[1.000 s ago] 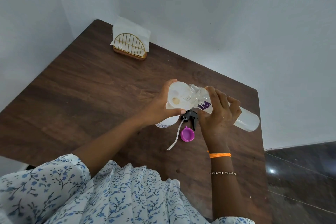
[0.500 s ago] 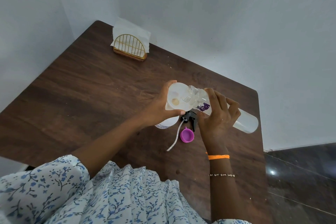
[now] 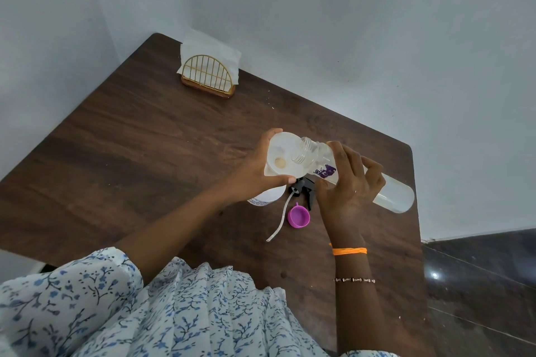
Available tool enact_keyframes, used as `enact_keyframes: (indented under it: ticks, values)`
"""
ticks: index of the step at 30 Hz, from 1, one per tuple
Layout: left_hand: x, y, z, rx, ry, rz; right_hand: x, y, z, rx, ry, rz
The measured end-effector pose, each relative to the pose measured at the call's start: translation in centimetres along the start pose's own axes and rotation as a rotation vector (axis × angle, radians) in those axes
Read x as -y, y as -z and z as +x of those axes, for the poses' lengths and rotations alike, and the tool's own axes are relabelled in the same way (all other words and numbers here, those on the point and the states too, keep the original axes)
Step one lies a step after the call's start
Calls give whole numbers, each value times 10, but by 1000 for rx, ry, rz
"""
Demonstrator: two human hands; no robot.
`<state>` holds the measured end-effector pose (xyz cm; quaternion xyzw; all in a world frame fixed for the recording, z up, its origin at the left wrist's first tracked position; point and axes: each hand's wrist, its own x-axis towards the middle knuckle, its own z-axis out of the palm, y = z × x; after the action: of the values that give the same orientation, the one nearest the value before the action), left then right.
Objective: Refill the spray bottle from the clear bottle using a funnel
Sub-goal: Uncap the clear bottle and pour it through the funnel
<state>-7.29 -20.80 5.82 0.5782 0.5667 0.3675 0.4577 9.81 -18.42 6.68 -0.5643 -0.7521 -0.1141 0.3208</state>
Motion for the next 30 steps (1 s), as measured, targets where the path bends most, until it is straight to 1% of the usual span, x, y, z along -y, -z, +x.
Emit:
enact_keyframes:
  ticks: [19,30]
  values:
    - [2,0,0,3,-8,-27,-1,0,0,-2,14,-8]
    - [2,0,-1,5,-6,5,-1,-1,0,9,12,4]
